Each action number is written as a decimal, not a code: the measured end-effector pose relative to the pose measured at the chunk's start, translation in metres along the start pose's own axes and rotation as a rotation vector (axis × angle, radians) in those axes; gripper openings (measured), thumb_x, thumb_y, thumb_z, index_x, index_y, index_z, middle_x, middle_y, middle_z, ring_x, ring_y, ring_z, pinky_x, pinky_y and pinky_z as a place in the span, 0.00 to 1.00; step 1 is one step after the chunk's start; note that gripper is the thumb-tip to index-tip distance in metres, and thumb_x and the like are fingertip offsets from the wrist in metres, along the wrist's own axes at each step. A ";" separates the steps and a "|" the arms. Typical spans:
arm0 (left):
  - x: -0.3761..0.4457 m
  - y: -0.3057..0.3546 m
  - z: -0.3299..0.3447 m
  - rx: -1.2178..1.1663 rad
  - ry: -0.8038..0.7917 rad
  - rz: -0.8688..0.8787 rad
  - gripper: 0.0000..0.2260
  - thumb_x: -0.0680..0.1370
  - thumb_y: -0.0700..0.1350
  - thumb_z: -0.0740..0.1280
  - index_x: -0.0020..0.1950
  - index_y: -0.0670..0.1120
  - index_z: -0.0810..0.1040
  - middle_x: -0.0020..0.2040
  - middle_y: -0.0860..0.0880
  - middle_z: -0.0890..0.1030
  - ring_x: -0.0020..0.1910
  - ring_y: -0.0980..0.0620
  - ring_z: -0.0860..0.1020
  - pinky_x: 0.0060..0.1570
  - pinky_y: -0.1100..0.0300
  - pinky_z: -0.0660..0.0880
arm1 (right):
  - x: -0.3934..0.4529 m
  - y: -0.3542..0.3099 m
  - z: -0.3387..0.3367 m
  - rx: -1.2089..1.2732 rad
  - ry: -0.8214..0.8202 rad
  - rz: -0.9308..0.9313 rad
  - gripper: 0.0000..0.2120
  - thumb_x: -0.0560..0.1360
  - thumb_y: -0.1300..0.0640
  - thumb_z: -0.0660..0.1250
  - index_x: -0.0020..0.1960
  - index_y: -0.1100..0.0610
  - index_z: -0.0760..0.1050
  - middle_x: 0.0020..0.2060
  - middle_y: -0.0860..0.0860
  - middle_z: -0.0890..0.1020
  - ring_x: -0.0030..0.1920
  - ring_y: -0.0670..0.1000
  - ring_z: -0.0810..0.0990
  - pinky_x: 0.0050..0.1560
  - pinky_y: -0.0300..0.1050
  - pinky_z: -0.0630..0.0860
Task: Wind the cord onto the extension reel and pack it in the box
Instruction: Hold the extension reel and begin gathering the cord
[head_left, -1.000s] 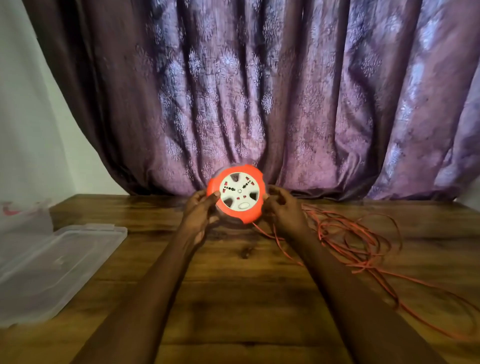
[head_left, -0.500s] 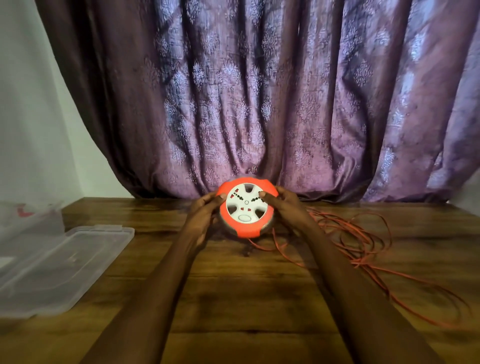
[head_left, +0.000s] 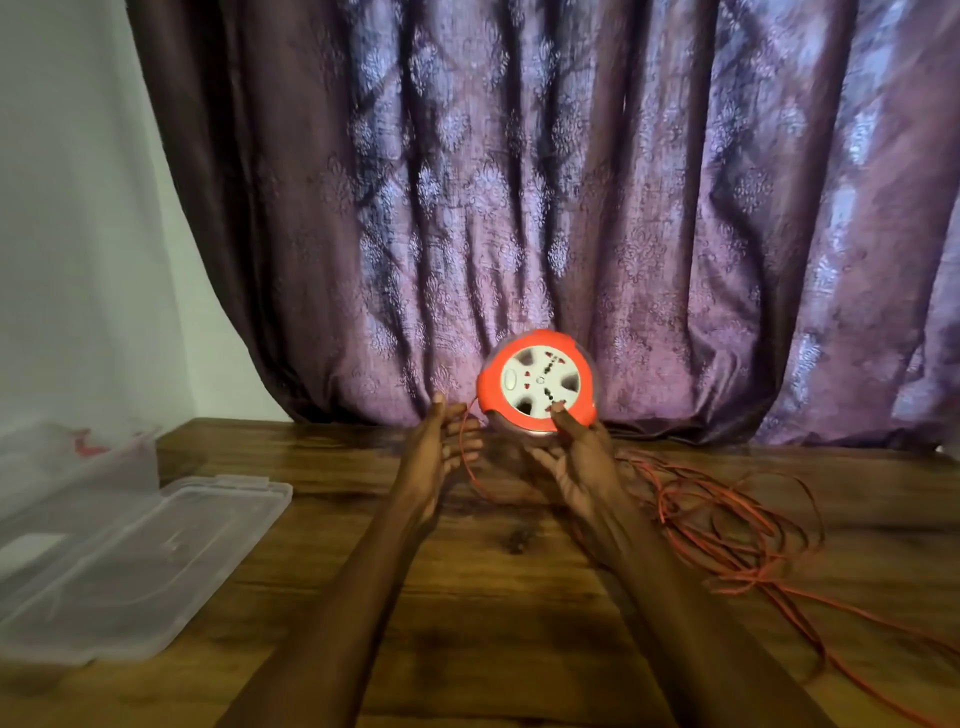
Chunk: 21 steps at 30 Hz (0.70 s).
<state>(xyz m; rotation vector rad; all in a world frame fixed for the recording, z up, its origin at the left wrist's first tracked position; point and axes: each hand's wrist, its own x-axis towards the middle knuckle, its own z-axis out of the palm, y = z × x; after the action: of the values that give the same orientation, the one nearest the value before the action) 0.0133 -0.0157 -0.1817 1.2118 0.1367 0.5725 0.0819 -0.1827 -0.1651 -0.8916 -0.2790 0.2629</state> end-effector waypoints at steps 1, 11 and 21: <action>-0.001 -0.001 0.000 0.007 -0.017 0.008 0.23 0.78 0.59 0.64 0.61 0.42 0.79 0.53 0.41 0.84 0.45 0.46 0.81 0.43 0.55 0.78 | -0.001 0.003 0.002 0.047 -0.001 -0.004 0.23 0.78 0.63 0.67 0.72 0.57 0.69 0.60 0.59 0.81 0.50 0.58 0.82 0.64 0.69 0.72; 0.000 -0.014 -0.004 -0.033 -0.103 0.079 0.23 0.68 0.51 0.79 0.61 0.48 0.82 0.57 0.39 0.84 0.53 0.40 0.83 0.47 0.48 0.81 | -0.008 0.027 0.004 -0.177 -0.013 -0.039 0.23 0.75 0.60 0.73 0.68 0.57 0.72 0.60 0.56 0.83 0.61 0.58 0.81 0.55 0.53 0.75; -0.006 -0.003 -0.003 0.141 -0.005 0.138 0.15 0.70 0.41 0.78 0.56 0.41 0.83 0.53 0.35 0.84 0.53 0.35 0.83 0.54 0.40 0.81 | -0.009 0.001 -0.024 -1.807 -0.162 -1.038 0.30 0.70 0.53 0.72 0.71 0.43 0.71 0.64 0.52 0.75 0.58 0.57 0.75 0.52 0.51 0.73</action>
<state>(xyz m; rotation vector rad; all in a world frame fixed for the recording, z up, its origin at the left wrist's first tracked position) 0.0084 -0.0166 -0.1868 1.3670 0.0907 0.6896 0.0818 -0.2024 -0.1812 -2.3047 -1.1519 -1.1036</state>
